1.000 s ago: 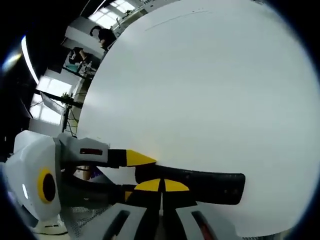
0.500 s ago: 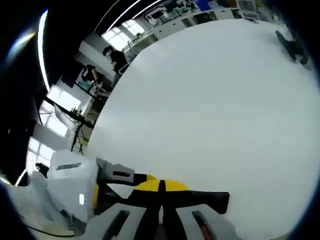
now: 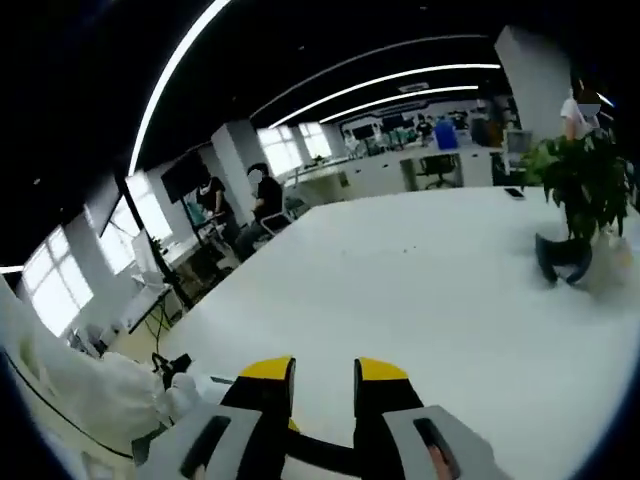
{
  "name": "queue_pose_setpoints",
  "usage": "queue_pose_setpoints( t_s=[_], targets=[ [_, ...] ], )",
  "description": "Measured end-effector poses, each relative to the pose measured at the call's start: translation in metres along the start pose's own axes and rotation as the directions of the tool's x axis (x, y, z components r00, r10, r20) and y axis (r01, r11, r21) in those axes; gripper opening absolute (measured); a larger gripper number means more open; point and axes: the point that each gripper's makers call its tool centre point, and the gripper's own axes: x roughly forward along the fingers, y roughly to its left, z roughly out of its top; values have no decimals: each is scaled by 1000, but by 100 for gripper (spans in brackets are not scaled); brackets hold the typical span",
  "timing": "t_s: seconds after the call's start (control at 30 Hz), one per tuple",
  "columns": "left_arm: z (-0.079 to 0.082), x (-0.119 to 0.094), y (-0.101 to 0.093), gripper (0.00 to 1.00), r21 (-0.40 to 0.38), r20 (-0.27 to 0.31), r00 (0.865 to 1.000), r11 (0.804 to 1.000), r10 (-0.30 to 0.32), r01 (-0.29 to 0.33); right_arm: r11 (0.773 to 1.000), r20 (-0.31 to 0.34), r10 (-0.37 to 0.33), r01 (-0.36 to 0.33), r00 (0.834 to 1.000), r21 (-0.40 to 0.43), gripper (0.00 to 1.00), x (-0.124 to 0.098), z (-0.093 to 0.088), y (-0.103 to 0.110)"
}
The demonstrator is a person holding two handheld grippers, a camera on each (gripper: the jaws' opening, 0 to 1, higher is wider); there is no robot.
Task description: Press the specified remote control buttons in sequence, fully releasing each button before pressing the next.
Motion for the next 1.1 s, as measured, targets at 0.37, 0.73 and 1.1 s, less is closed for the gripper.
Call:
queue_pose_setpoints(
  t_s=[0.37,0.73,1.1],
  targets=[
    [2,0,1,24,-32,56,998,999,15,-13,990,165,-64,84,984,-114,61,-40,9,-13],
    [2,0,2,24,1,86,996,1000,0,0,987,212,-118,137,970,-78,99,-49,-9,-27],
    [-2,-2,19,23,42,50,999,999,5,-7,965,183,-206,231,961,-128,99,-52,-45,-48]
  ],
)
